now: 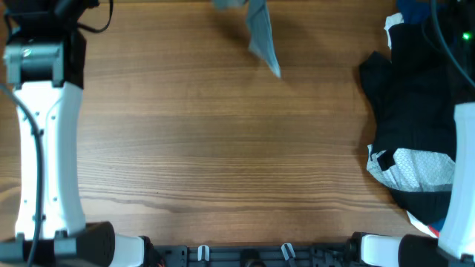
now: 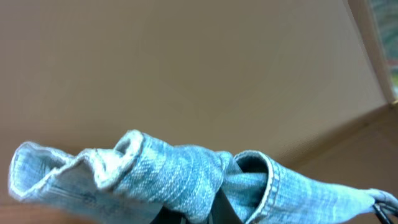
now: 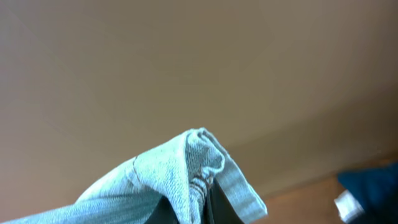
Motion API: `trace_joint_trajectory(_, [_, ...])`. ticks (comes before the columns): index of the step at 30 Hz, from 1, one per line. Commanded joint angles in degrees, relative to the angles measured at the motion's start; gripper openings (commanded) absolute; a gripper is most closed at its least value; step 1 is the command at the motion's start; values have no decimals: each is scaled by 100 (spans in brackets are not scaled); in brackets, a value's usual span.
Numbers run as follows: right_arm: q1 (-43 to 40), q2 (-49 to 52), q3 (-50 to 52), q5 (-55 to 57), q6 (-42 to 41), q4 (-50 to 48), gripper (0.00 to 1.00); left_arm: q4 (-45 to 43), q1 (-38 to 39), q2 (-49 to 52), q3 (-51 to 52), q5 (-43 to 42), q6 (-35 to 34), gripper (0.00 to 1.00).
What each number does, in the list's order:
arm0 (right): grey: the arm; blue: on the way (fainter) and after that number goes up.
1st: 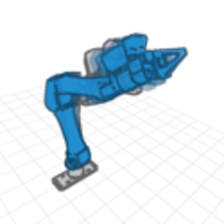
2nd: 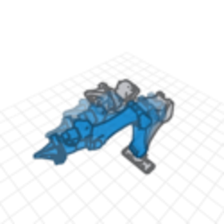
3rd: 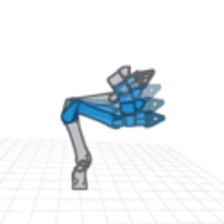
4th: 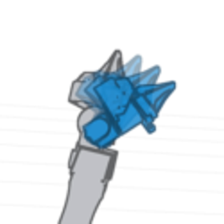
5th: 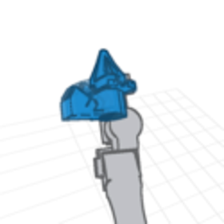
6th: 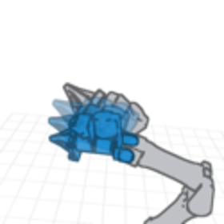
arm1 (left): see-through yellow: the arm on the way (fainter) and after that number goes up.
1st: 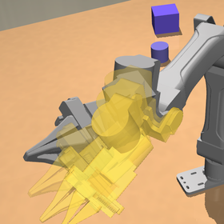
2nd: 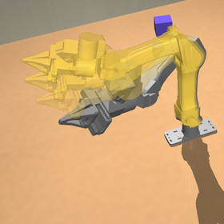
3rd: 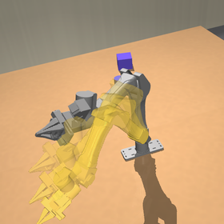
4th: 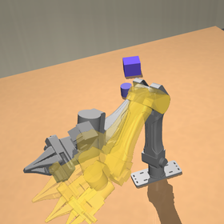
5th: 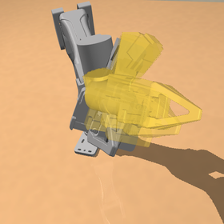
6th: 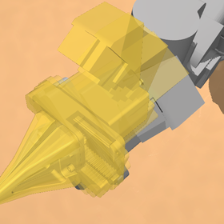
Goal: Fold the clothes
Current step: 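Lift the shorts with both grippers and stretch them apart, then lower the stretched shorts flat onto the table center with both grippers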
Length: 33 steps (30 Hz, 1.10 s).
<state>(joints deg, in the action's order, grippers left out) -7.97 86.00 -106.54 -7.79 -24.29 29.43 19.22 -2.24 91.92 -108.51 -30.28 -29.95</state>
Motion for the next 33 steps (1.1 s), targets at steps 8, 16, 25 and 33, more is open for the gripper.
trace_joint_trajectory(8, [-372, 1174, 160, 863, 544, 2959, 4, 4717, -308, 1001, -9, 2669, 1047, 4])
trace_joint_trajectory(16, [-238, 1572, 243, 372, 1161, 3939, 4, 5906, -313, 1720, -9, 3788, 1023, 4])
trace_joint_trajectory(25, [-238, 1569, 992, 584, 1051, 4321, 4, 7069, -302, 1720, 74, 3045, 986, 4])
trace_joint_trajectory(33, [-236, 1569, 1132, 345, 1082, 4096, 4, 7283, -302, 1716, 76, 2874, 1027, 4])
